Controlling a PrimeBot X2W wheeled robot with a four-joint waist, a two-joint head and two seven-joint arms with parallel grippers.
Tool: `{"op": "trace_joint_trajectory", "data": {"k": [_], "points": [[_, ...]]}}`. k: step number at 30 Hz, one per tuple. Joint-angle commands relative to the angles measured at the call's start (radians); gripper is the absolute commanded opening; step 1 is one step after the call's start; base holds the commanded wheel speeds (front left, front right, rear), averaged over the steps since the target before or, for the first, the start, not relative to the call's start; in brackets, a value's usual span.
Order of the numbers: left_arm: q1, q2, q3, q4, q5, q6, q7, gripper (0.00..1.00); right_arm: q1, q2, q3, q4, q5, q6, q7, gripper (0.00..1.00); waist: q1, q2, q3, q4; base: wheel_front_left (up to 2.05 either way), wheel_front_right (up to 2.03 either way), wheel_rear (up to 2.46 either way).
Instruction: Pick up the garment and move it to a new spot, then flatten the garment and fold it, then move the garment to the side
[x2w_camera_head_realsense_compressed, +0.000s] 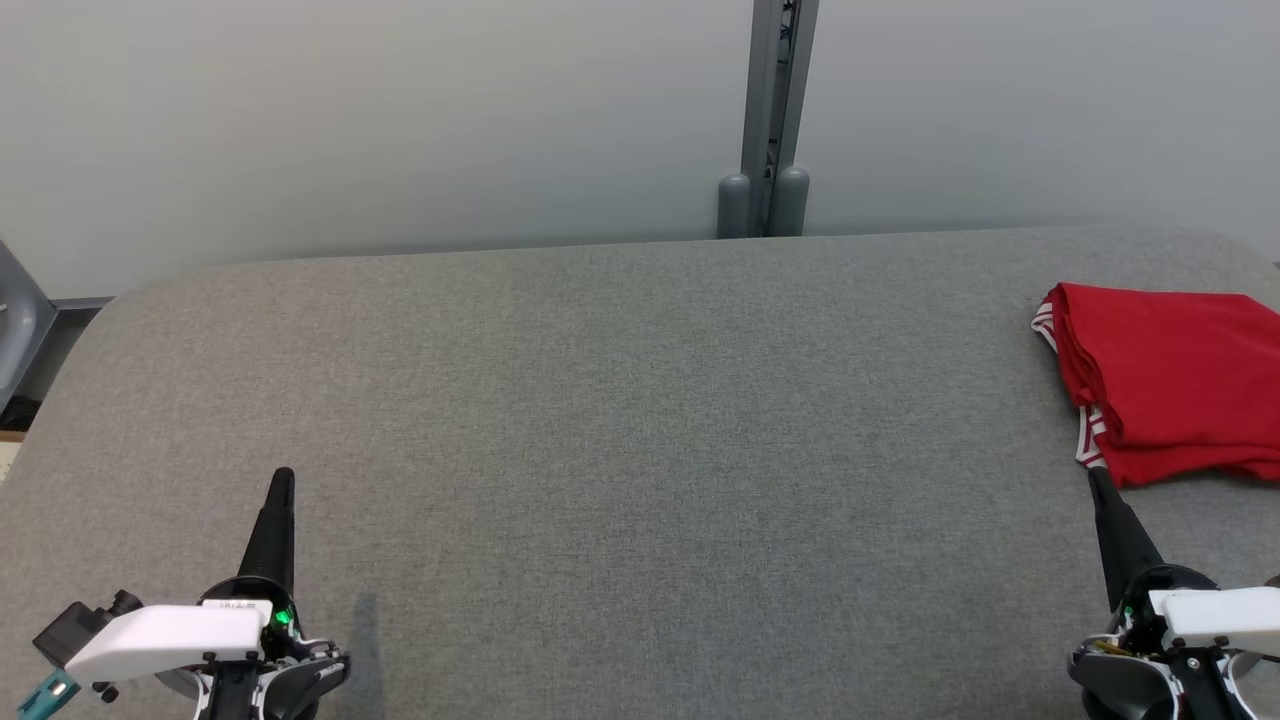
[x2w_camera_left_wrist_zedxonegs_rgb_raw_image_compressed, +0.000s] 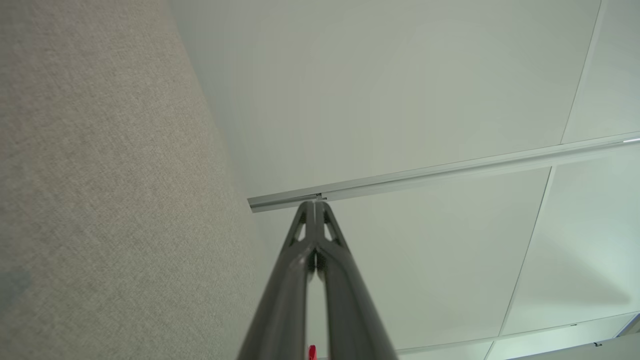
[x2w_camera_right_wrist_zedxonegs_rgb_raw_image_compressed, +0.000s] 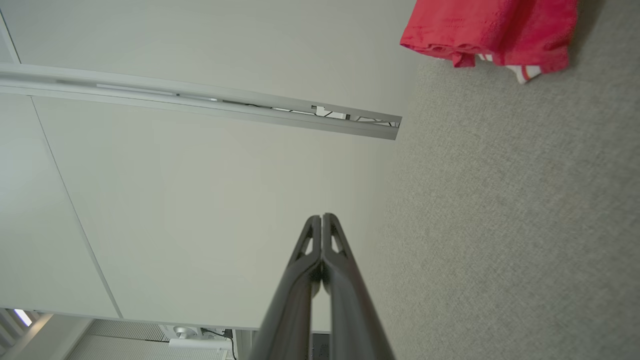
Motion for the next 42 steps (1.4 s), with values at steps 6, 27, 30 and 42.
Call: {"op": "trace_joint_trajectory", "data": {"k": [6,27,30,42], "points": [[-0.024,0.005,0.016,-0.012,-0.046,-0.015,0.013,0.00,-0.016,-0.009,-0.009,-0.010,0.051,0.001,0.017,0.00,0.0000,0.0000,0.002,-0.002,0.00,0.00,0.00],[-0.026,0.006,0.034,-0.020,-0.118,-0.028,0.035,0.00,-0.020,-0.010,-0.017,-0.015,0.127,0.001,0.037,0.00,0.0000,0.0000,0.005,-0.007,0.00,0.00,0.00],[-0.026,0.006,0.034,-0.020,-0.118,-0.028,0.035,0.00,-0.020,-0.010,-0.017,-0.015,0.127,0.001,0.037,0.00,0.0000,0.0000,0.005,-0.007,0.00,0.00,0.00],[-0.026,0.006,0.034,-0.020,-0.118,-0.028,0.035,0.00,-0.020,-0.010,-0.017,-0.015,0.127,0.001,0.037,0.00,0.0000,0.0000,0.005,-0.007,0.00,0.00,0.00]]}}
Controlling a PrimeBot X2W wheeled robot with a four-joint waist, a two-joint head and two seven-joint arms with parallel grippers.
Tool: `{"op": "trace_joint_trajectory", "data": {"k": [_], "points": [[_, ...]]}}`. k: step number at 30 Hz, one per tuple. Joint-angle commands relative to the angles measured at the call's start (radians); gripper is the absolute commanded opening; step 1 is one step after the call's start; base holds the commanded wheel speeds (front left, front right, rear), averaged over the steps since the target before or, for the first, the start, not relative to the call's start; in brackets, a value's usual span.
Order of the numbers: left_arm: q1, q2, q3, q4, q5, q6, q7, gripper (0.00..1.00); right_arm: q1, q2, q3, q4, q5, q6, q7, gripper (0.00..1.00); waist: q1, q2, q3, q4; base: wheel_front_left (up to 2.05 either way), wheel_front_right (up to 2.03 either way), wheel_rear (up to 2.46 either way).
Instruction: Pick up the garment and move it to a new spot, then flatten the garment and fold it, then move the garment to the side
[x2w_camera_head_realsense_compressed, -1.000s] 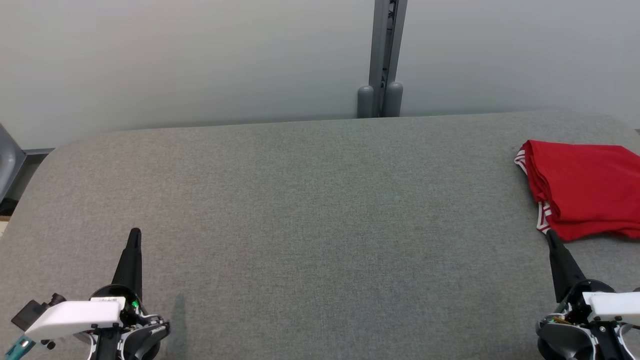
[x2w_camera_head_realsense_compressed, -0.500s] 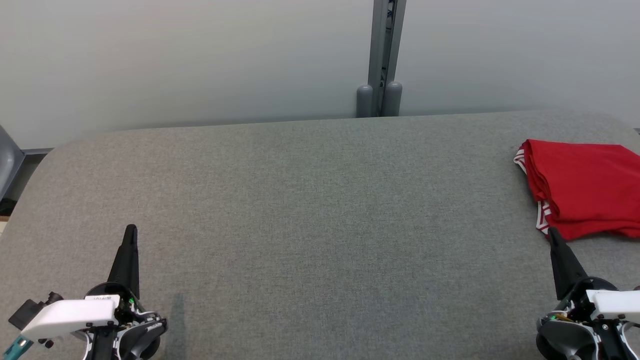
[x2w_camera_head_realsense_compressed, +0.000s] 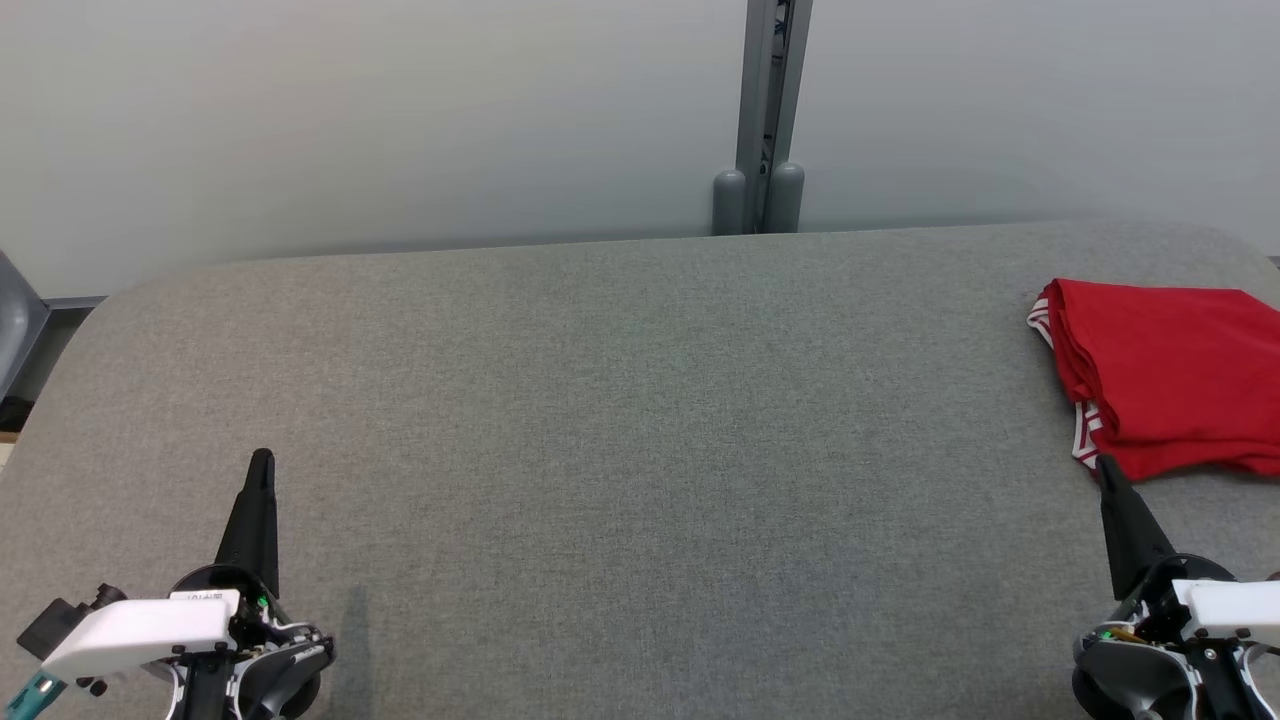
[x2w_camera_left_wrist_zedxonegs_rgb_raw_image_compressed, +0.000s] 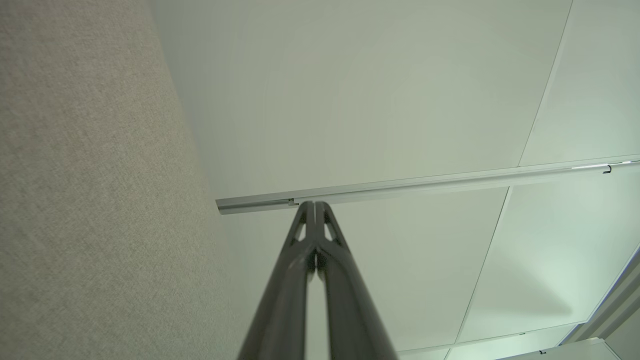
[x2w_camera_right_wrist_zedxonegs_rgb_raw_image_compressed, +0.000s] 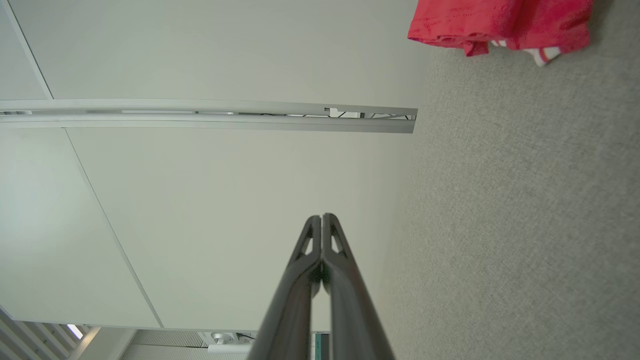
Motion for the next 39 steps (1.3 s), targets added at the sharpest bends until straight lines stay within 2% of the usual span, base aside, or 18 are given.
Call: {"op": "trace_joint_trajectory", "data": {"k": [1,39], "points": [[-0.012,0.005,0.003,-0.003,-0.001,-0.003,0.003,0.00,-0.009,-0.009,-0.002,-0.003,0.002,0.001,0.004,0.00,0.0000,0.0000,0.000,0.000,0.00,0.00,0.00],[-0.012,0.005,0.003,-0.003,-0.001,-0.003,0.003,0.00,-0.009,-0.009,-0.001,-0.003,0.002,0.001,0.003,0.00,0.0000,0.0000,0.000,0.000,0.00,0.00,0.00]]}}
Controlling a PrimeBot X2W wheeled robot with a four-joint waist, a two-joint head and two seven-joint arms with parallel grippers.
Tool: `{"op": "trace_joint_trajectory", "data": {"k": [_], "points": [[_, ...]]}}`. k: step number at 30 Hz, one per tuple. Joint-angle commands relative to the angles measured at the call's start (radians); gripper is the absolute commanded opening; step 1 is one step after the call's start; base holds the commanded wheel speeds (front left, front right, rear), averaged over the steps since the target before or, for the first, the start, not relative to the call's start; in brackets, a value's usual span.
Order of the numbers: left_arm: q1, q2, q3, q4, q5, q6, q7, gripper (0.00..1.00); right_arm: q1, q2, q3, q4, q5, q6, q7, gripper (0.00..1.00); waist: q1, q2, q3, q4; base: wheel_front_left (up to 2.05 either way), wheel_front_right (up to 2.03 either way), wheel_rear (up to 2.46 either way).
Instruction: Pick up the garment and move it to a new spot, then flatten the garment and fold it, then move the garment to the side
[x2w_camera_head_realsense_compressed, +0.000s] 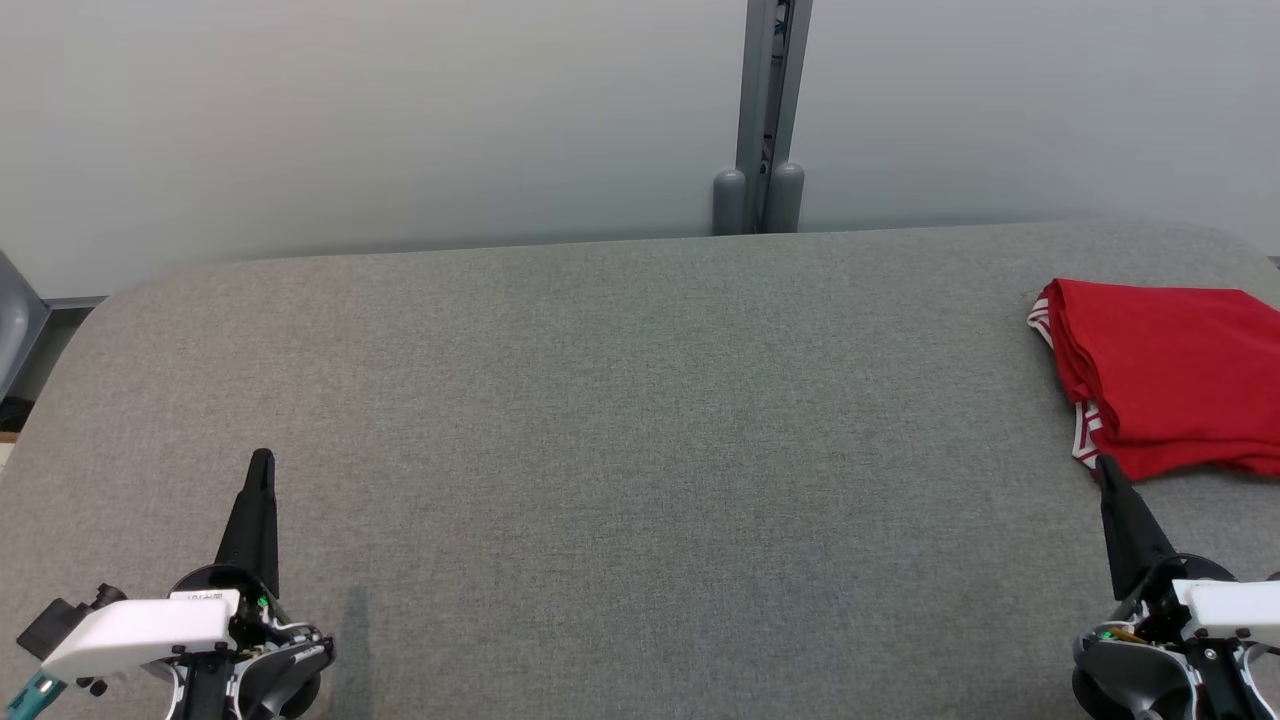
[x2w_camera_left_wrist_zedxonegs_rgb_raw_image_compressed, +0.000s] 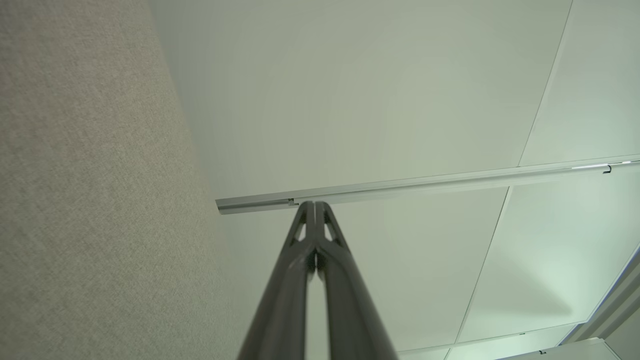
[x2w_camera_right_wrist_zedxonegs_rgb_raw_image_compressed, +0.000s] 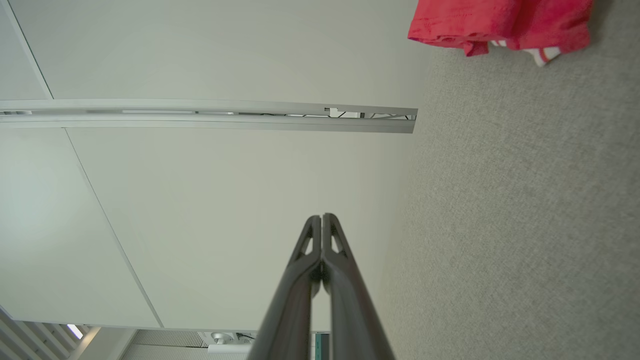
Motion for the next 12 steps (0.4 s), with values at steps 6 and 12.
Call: {"op": "trace_joint_trajectory", "data": {"k": [6,12], "points": [[-0.012,0.005,0.003,-0.003,-0.001,-0.003,0.003,0.00,-0.009,-0.009,-0.001,-0.003,0.002,0.001,0.003,0.00,-0.0001,-0.0001,0.000,0.000,0.00,0.00,0.00],[-0.012,0.005,0.003,-0.003,-0.001,-0.003,0.003,0.00,-0.009,-0.009,-0.001,-0.003,0.002,0.001,0.003,0.00,-0.0001,-0.0001,0.000,0.000,0.00,0.00,0.00]]}}
